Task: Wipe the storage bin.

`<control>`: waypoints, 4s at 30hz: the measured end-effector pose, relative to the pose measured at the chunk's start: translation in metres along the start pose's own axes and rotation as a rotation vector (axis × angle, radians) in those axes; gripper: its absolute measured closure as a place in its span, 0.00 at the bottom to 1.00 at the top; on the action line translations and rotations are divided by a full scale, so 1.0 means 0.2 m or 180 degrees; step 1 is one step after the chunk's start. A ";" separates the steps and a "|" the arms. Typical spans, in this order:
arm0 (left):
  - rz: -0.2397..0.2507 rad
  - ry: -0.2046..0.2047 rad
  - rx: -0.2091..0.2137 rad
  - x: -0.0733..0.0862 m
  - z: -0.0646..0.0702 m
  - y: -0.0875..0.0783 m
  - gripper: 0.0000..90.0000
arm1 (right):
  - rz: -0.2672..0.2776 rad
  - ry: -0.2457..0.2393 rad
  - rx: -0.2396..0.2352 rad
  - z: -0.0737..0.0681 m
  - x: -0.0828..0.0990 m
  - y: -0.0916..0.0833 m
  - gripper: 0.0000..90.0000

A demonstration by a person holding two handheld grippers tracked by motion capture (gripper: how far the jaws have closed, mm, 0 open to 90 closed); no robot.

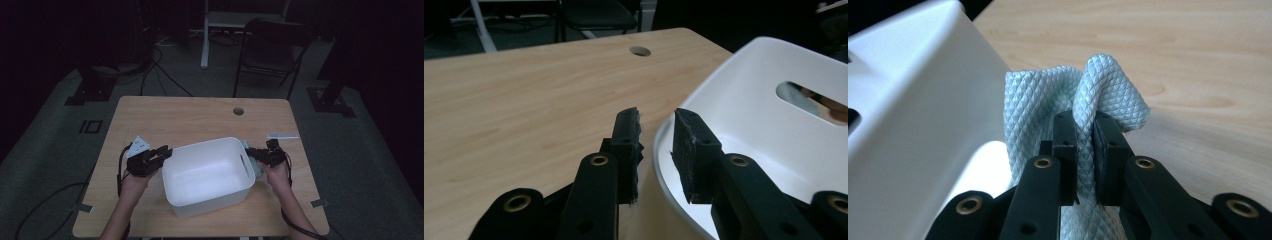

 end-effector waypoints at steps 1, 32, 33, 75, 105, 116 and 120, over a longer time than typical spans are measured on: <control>0.0010 0.0013 0.0014 -0.01 -0.01 0.00 0.76 | 0.0025 -0.0019 -0.0003 -0.01 -0.01 -0.02 0.92; -0.0135 0.0281 0.0316 0.00 0.03 0.08 0.87 | 0.0313 0.0125 0.0064 0.00 0.07 -0.25 0.92; -0.0135 0.0285 0.0309 0.00 0.03 0.08 0.88 | 0.0316 0.0129 0.0059 0.00 0.07 -0.25 0.92; -0.0142 0.0129 0.0234 -0.01 0.10 0.03 0.87 | 0.0361 0.0215 0.0088 0.03 0.13 -0.30 0.92; -0.0242 0.0082 -0.0216 0.03 0.12 -0.03 0.97 | 0.0322 0.0163 0.0028 -0.04 0.23 -0.27 0.92; -0.0172 0.0049 -0.0227 0.04 0.12 -0.03 0.97 | 0.0563 -0.0186 -0.0149 -0.24 0.08 -0.32 0.92; -0.0169 0.0058 -0.0231 0.04 0.12 -0.03 0.97 | 0.0587 -0.0342 -0.0121 -0.29 0.04 -0.30 0.92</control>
Point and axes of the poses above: each handheld gripper's, and its own axes: y roughly forward along the jaws, x roughly out of its underside, z roughly to its right, the point moved 5 cm from there along y, roughly forward along the jaws, and after that the axes turned 15 degrees about -x, right-handed, at the moved point
